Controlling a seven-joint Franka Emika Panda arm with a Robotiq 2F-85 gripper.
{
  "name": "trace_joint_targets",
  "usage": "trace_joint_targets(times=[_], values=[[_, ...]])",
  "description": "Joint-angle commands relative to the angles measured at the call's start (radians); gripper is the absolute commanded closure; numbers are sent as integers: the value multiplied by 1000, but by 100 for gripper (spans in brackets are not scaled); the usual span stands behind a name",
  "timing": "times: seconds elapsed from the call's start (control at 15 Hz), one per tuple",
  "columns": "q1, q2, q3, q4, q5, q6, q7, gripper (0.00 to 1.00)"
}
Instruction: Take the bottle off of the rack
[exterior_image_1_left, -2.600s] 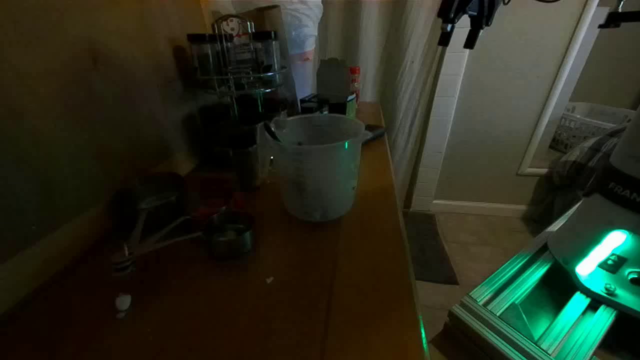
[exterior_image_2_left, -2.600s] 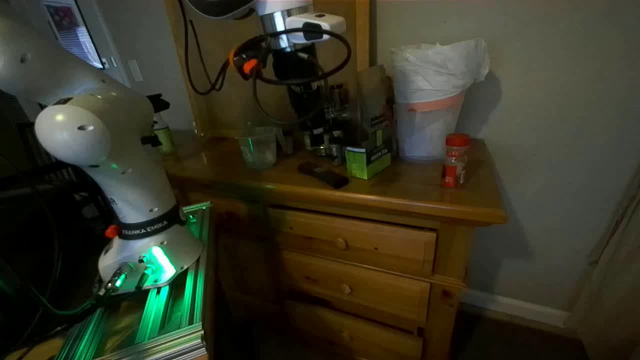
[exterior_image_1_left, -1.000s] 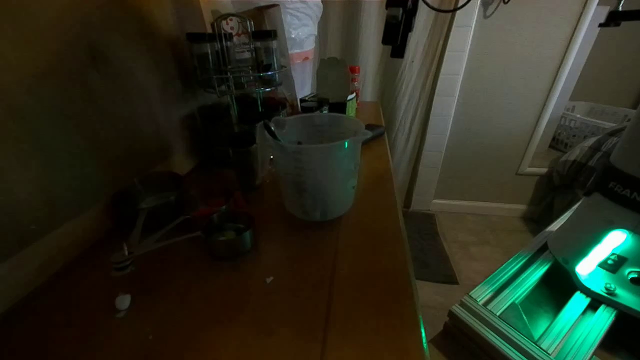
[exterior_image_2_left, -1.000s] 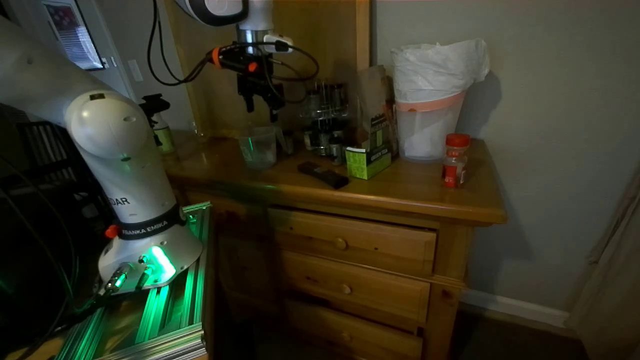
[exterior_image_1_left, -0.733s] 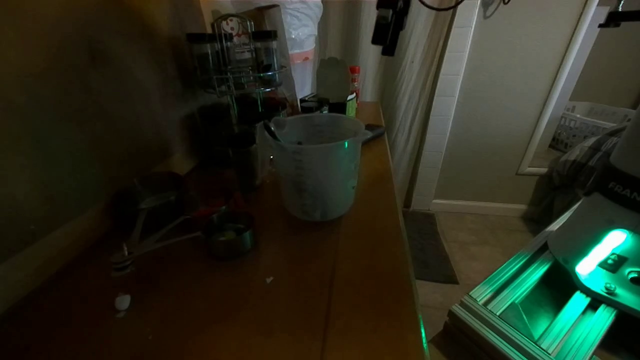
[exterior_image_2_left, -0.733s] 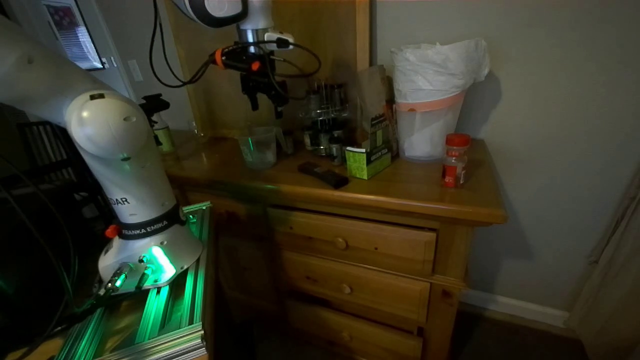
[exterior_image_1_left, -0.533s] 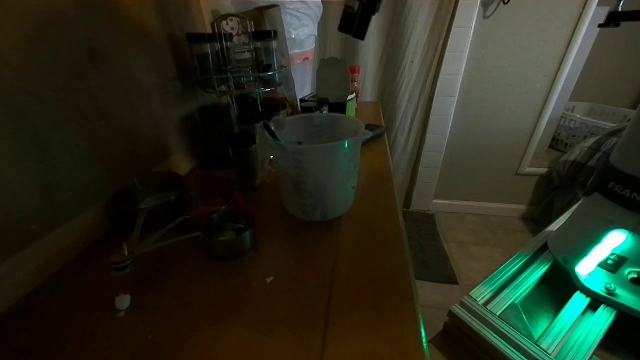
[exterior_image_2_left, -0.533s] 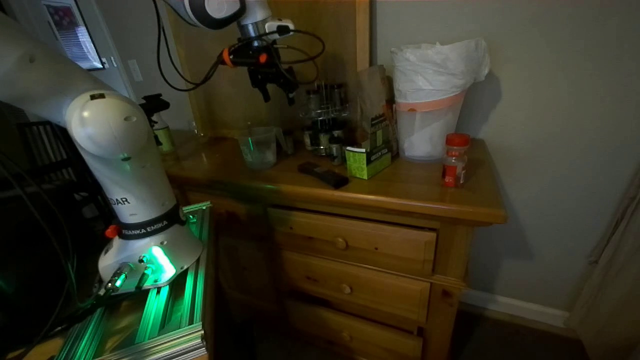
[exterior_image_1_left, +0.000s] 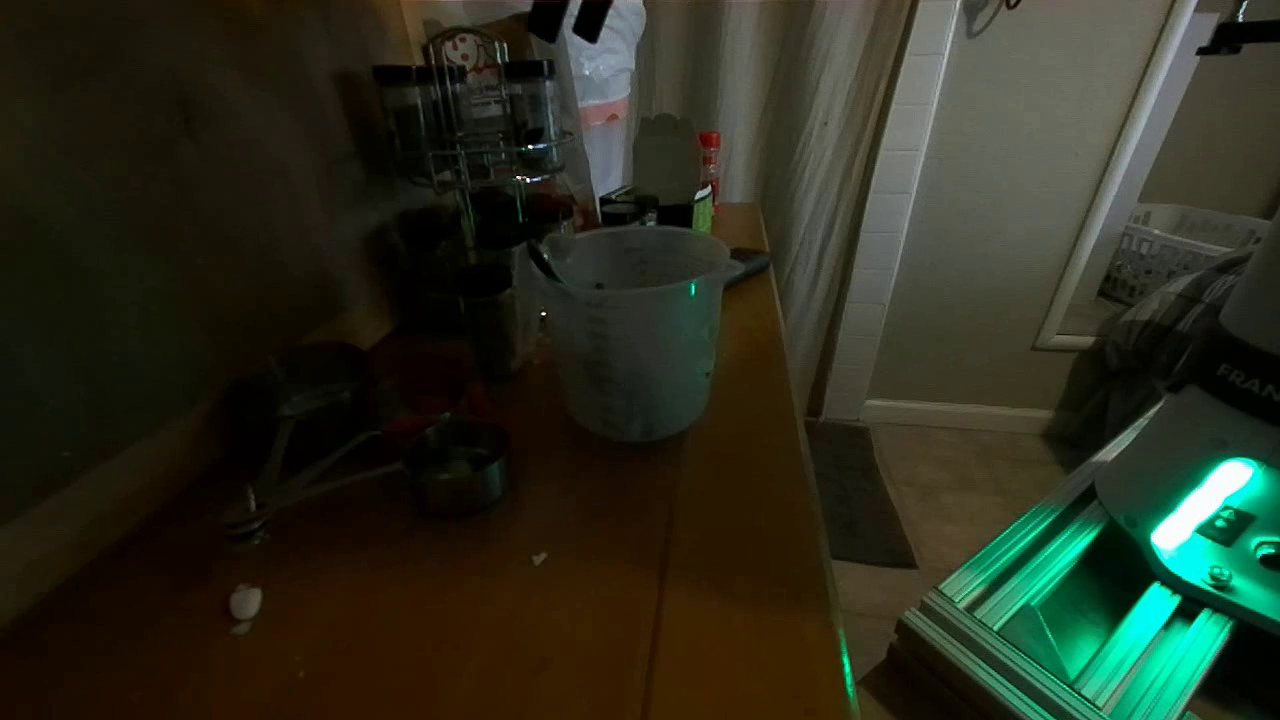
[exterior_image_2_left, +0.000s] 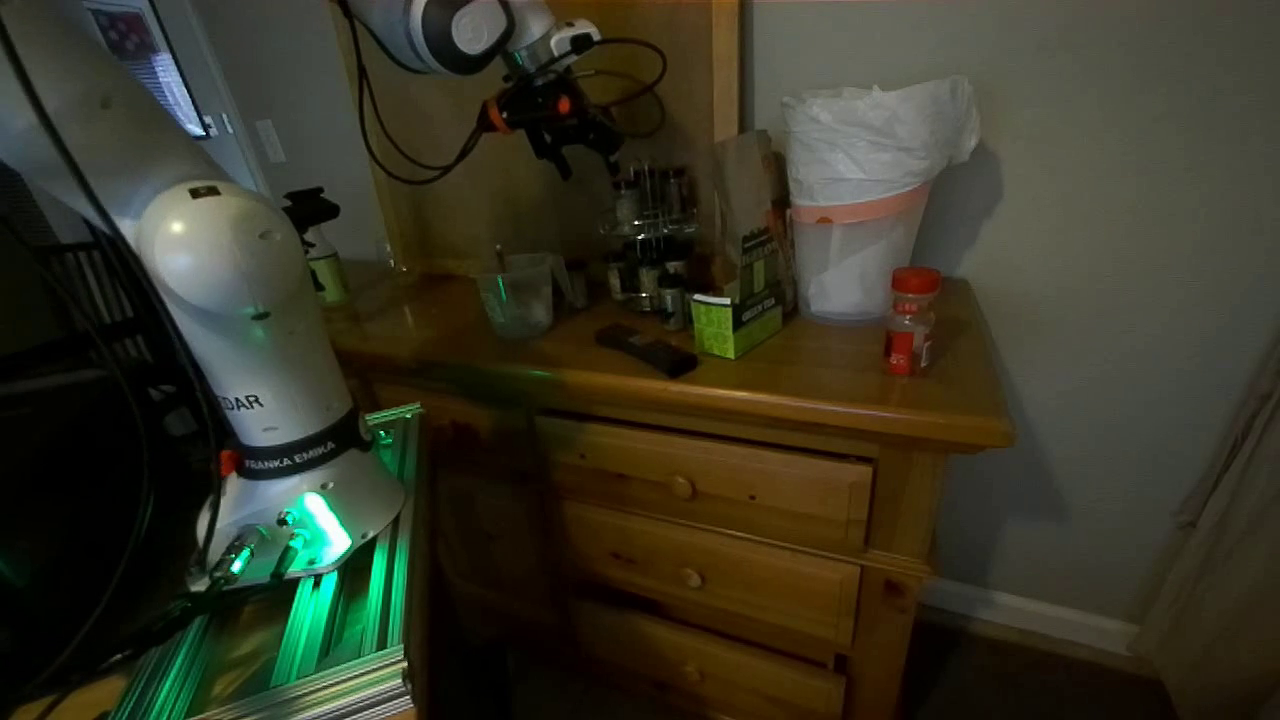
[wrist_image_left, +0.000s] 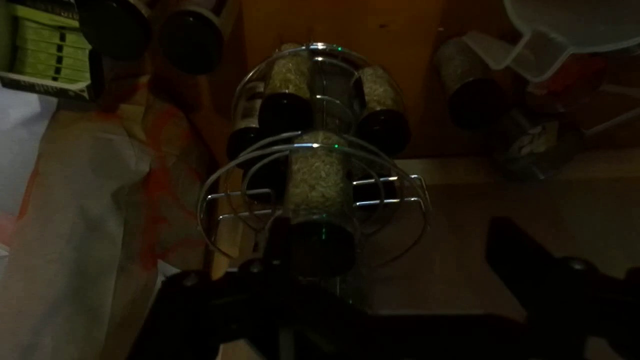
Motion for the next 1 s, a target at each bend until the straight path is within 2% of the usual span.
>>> trace_joint_targets(times=[0.0, 0.33, 0.4, 0.47, 0.53, 0.93], values=[[-8, 114, -12, 65, -32, 71, -6, 0], [-29, 191, -14, 99, -42, 125, -11, 2], [-34, 204, -12, 106, -45, 129, -9, 5], [-38, 214, -10, 111, -48, 130, -7, 20], [-40, 222, -9, 115, -49, 135, -9, 29], [-46, 224, 6, 124, -62, 135, -3, 73]])
